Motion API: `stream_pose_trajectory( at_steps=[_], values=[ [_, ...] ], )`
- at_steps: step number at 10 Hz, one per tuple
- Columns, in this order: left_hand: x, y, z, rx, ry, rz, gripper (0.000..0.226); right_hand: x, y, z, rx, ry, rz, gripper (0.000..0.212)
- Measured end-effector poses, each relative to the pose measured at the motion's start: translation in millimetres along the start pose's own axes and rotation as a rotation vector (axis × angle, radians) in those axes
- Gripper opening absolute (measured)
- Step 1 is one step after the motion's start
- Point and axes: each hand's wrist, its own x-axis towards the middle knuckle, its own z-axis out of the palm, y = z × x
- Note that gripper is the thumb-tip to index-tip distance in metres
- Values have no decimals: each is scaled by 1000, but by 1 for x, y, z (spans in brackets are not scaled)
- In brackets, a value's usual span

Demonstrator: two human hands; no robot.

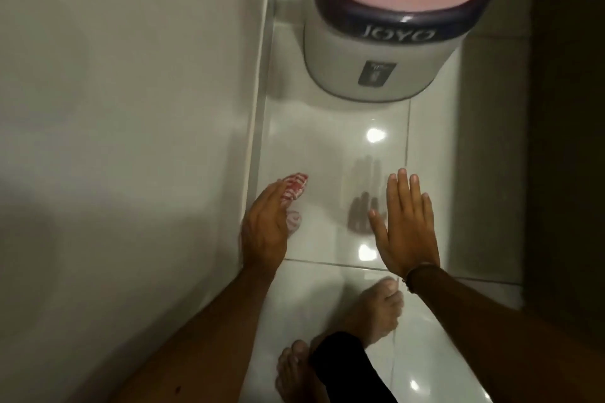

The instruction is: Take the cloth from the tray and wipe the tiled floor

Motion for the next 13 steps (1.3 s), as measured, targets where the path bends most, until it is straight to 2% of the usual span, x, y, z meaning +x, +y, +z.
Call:
stream_pose_trajectory(
  at_steps=[1, 2, 3, 5, 7, 9, 11, 13],
  values=[
    [38, 90, -45, 2, 39, 88, 55, 0, -10, -83, -31, 72, -3, 83],
    [78, 154, -75, -9, 85, 196, 61, 10, -16, -136, -41, 119, -8, 82],
    [151, 236, -100, 46, 137, 368, 55, 42, -22, -195, -47, 167, 0, 82],
    [278, 337, -80, 216, 147, 443, 52, 131, -17, -247, -63, 247, -61, 80],
    [362, 341, -23, 452, -38, 359, 75, 210, -11, -262, -49, 313, -93, 82],
    [385, 306, 20, 567, -251, 291, 79, 237, -3, -251, -9, 223, -91, 84],
    [378, 292, 30, 575, -283, 311, 79, 234, 6, -234, -59, 242, -132, 89],
    [370, 314, 11, 540, -298, 261, 77, 235, 8, -241, -76, 202, -172, 91]
  ],
)
